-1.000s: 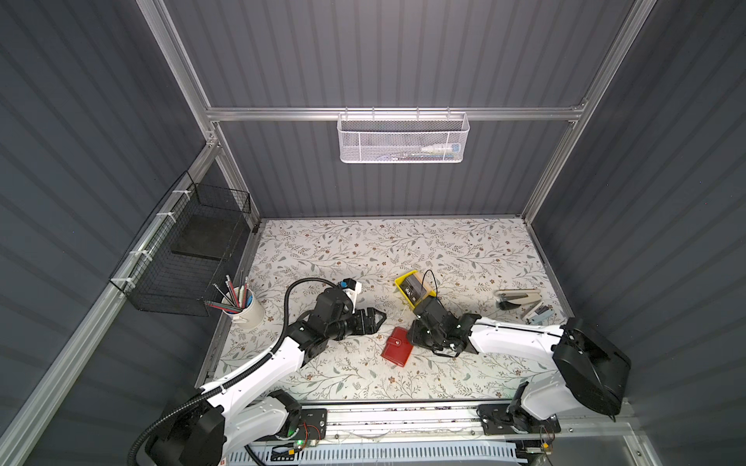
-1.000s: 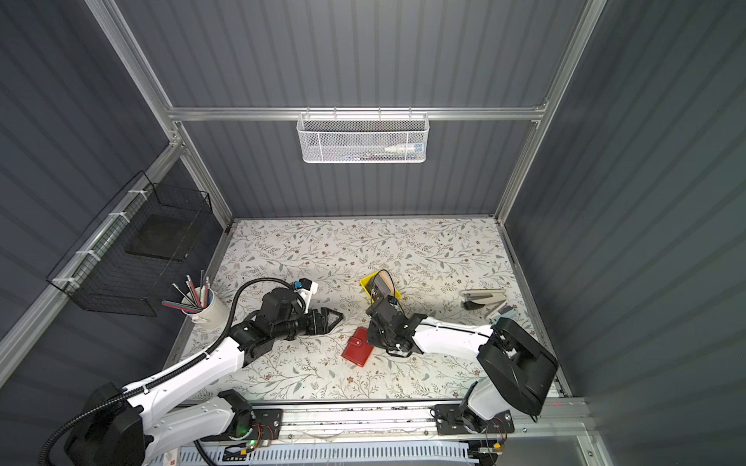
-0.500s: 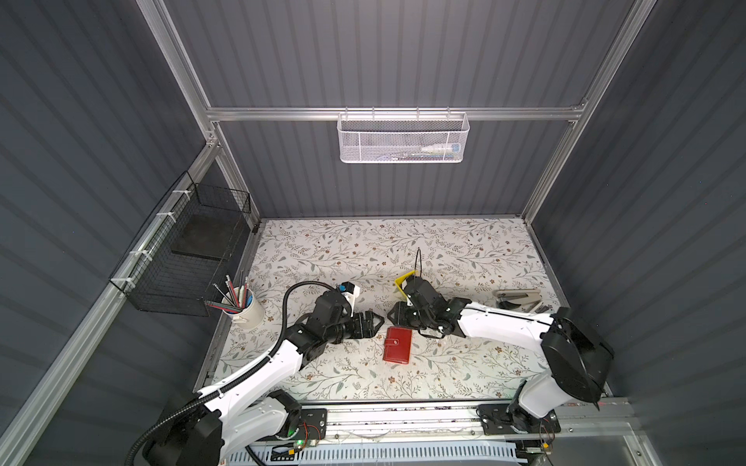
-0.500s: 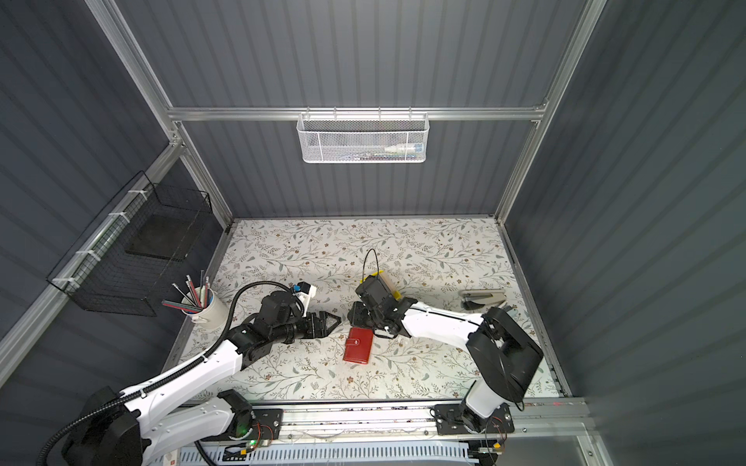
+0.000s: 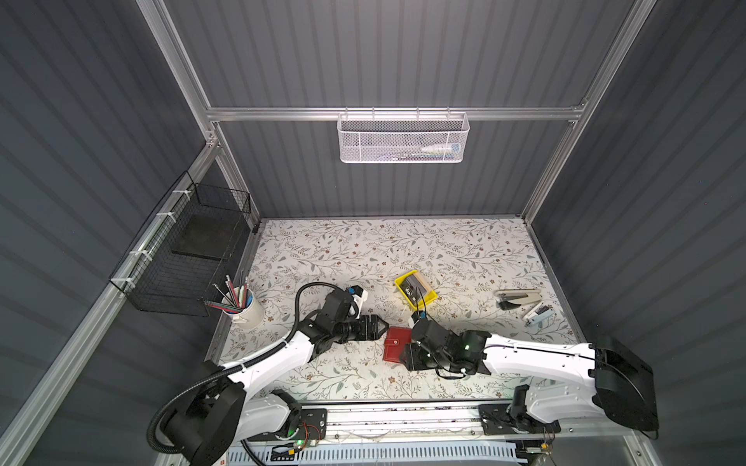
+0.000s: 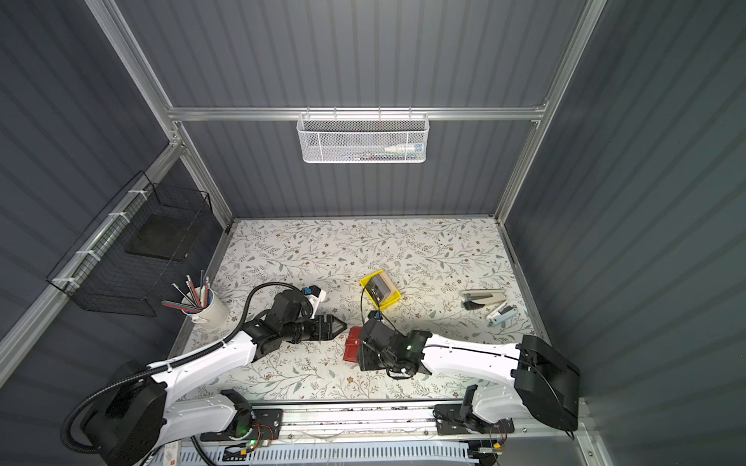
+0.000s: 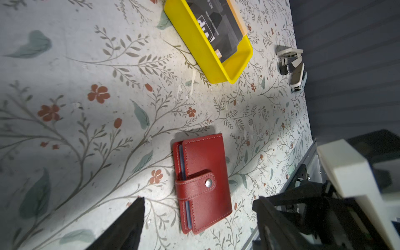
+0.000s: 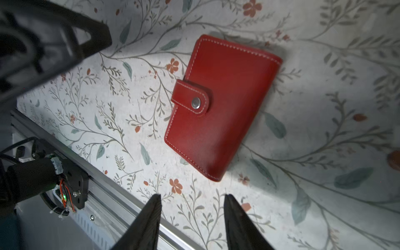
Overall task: Insert credit cards into a card holder
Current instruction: Rotate the card holder at the center of the table.
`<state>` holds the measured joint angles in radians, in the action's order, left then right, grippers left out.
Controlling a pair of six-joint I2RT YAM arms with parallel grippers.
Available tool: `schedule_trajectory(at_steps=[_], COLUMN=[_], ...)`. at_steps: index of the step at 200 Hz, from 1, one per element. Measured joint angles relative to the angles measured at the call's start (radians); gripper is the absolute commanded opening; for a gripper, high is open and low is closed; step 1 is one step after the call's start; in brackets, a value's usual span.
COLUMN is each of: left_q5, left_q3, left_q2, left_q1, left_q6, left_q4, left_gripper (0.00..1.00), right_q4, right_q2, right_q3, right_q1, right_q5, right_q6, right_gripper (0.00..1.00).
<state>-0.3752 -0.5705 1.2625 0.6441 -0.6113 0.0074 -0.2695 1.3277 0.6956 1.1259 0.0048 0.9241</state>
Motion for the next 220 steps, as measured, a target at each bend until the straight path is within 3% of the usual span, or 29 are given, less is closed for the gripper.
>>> schedule_trajectory(at_steps=[87,158,220], left_q5=[-0.142,-0.195,-0.209], left_q3=[-0.177,-0.219,-0.219], left_q2=[0.337,0.465,0.462], left_q1=[0.014,0.024,0.034], left_q6=[0.017,0.029,0.029], left_q4=[0.114,0.153,0.156], left_gripper=[0.80,0.81,0.78], right_q4=[-0.012,-0.004,0.038], right_q2=[0.092,0.153,0.101], right_q3=[0.000,0.002,-0.063], right_q1=[0.066,0.066,-0.008], right_q5=[0.052,0.068,0.101], right_q6=[0.040,0.041,0.092], right_gripper=[0.50,0.47,0.45])
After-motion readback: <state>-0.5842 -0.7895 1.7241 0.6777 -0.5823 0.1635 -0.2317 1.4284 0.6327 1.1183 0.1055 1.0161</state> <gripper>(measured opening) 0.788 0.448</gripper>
